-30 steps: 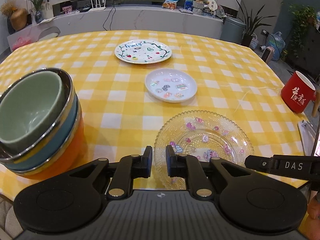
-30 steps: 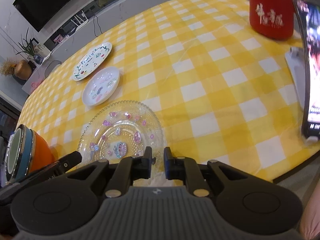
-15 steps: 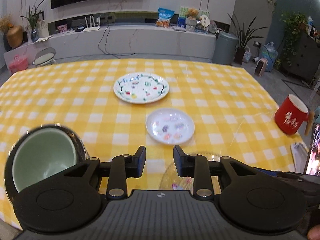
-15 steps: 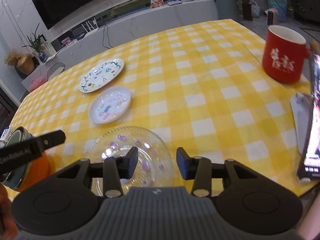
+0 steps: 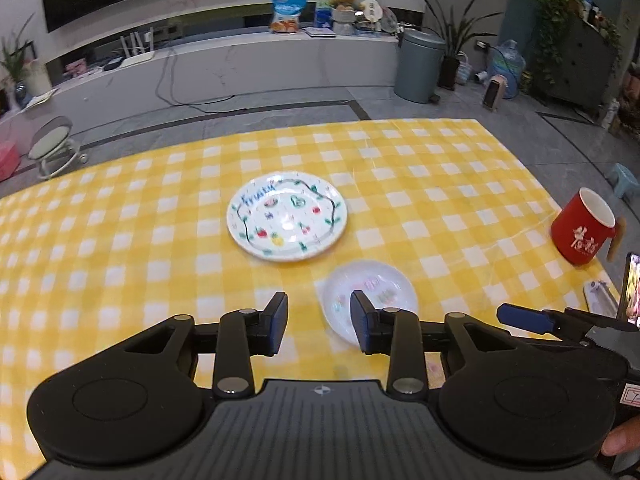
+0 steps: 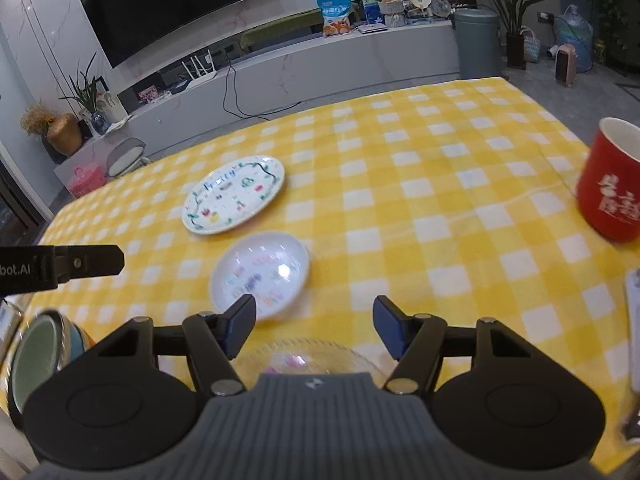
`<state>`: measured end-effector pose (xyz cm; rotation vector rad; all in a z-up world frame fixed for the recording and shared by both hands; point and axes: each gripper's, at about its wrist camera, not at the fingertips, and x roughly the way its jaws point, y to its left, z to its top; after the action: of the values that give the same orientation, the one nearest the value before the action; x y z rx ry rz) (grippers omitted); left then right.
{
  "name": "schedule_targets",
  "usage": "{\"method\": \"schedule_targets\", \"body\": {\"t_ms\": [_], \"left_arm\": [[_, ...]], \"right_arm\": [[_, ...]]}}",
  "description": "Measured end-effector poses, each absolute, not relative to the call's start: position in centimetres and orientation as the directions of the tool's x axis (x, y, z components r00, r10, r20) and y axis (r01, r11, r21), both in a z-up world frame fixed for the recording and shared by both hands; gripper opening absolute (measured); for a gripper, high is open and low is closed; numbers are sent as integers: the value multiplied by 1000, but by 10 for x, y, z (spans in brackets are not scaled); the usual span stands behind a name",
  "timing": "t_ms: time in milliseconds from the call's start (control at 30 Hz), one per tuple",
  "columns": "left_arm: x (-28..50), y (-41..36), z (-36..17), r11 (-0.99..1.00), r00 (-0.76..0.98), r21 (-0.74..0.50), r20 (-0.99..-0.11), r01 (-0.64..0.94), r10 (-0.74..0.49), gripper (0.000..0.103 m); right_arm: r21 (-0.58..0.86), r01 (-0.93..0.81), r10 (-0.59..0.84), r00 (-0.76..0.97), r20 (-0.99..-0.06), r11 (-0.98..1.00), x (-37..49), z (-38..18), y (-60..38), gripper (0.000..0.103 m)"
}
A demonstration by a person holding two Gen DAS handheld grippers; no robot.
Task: Organize plates and bowls
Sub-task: 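Move both grippers to the white 'Fruity' plate's rim and close them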
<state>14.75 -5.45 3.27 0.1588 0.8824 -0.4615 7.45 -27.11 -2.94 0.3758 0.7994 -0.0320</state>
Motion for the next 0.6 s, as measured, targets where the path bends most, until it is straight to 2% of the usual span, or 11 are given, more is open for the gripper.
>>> {"method": "schedule_targets", "body": {"t_ms": [67,133,400,600], "left_arm": [[166,-46,36,886,544,-80,-763,457,-349,57],[184,-40,37,878,534,-90,-763,469,-363,58],[250,-26,18,887,542,-49,-776,459,-324,59],[291,-23,2,872,530,-55,-774,487,-345,59]], "right_arm": [[332,170,121,704,-700,928,86,-29,-270,64],[356,173,135,709,-692,918,98,-29,-269,64],[437,196,182,708,-683,878,156,-39,-271,64],[465,192,225,679,-699,864,199,-53,-271,57]]}}
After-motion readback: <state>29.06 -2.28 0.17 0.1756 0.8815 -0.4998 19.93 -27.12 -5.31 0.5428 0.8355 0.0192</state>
